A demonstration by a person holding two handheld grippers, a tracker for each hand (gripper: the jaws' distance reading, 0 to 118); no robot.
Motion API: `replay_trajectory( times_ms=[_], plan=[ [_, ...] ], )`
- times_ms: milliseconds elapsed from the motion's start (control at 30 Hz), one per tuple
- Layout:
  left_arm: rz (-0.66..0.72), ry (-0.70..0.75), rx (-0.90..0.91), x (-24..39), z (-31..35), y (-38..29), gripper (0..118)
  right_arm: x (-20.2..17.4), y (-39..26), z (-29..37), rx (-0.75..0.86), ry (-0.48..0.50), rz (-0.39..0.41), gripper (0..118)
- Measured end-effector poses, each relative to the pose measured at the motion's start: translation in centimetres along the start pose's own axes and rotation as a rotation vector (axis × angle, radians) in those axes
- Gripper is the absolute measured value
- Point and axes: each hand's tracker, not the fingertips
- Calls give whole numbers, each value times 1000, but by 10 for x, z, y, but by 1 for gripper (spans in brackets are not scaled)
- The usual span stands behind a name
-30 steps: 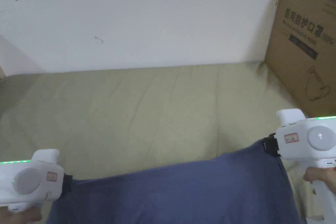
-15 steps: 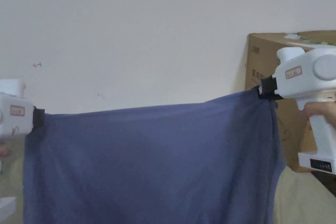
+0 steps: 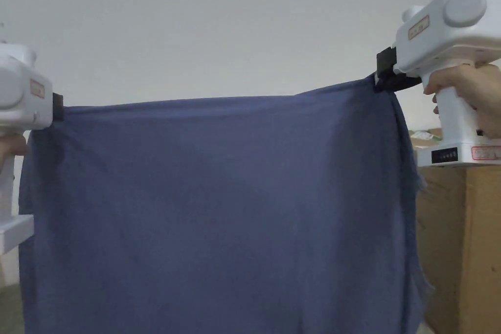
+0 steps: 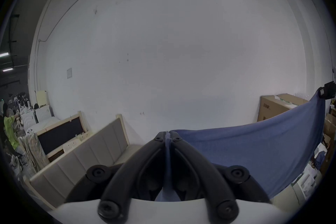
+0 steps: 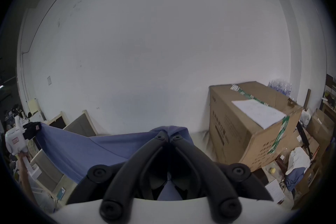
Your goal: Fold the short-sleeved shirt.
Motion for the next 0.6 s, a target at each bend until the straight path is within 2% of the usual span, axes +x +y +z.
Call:
replay_trajectory(
  times_ms=[67, 300, 333, 367, 433, 567, 600],
  plan=[
    [-9, 16, 19, 5, -12, 22, 0, -8, 17, -6, 44, -12, -16, 1],
    [-107, 59, 67, 14, -49, 50, 0, -20, 69, -46, 80, -31, 11, 1],
    [-82, 67, 87, 13, -53, 51, 0, -16, 63, -35, 126, -11, -23, 1],
    [-82, 60, 97, 8, -62, 54, 0, -16, 64, -37, 120, -4, -20, 1],
    [-25, 64, 132, 4, -68, 49, 0, -20, 60, -44, 134, -5, -10, 1],
    [-20, 31, 123, -4, -84, 10, 0, -24, 19, -65, 59, -14, 33, 1],
    [-15, 33, 93, -4, -92, -4, 0, -22, 15, -90, 44, -8, 43, 1]
  ],
)
